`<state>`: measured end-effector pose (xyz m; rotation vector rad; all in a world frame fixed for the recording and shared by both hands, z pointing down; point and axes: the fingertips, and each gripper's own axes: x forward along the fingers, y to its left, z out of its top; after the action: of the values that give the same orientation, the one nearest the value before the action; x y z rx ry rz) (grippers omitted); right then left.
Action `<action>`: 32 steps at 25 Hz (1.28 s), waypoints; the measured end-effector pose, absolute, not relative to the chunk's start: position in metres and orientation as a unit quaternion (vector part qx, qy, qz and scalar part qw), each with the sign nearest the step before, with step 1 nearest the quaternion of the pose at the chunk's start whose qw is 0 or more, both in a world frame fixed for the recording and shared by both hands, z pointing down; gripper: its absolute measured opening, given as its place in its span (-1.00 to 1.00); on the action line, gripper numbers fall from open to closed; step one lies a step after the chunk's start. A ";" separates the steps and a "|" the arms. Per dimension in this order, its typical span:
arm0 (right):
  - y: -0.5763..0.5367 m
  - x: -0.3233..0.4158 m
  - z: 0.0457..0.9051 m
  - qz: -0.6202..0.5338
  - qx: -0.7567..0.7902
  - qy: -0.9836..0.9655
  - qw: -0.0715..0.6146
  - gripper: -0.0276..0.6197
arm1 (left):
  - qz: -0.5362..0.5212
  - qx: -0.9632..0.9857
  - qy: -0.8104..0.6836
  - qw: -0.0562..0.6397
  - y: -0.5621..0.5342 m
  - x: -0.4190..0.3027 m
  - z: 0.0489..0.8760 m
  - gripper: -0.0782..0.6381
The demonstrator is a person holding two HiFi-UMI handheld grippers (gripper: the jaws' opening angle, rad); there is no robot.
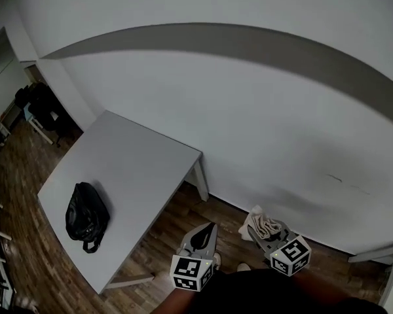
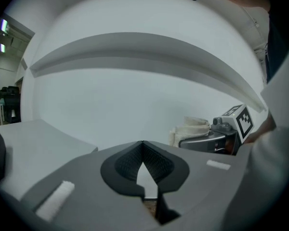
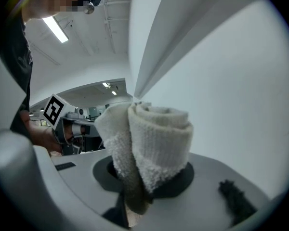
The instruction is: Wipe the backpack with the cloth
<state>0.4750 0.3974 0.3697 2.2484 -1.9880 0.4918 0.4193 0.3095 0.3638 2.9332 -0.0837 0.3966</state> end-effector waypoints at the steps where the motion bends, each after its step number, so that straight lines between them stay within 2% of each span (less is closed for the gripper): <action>1: 0.397 0.472 0.369 0.161 0.730 -0.662 0.052 -0.64 | 0.134 0.986 -0.040 0.092 0.310 0.413 0.364 -0.76; 13: 0.390 0.417 0.409 0.157 0.624 -0.763 0.064 -0.64 | 0.137 0.968 -0.183 0.103 0.323 0.338 0.401 -0.76; 32: 0.358 0.375 0.432 0.171 0.539 -0.822 0.067 -0.64 | 0.148 0.937 -0.293 0.123 0.307 0.278 0.419 -0.76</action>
<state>0.3749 0.3576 0.4324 1.6256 -2.4765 0.5162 0.2784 0.3067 0.4194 2.7318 -0.8546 0.4314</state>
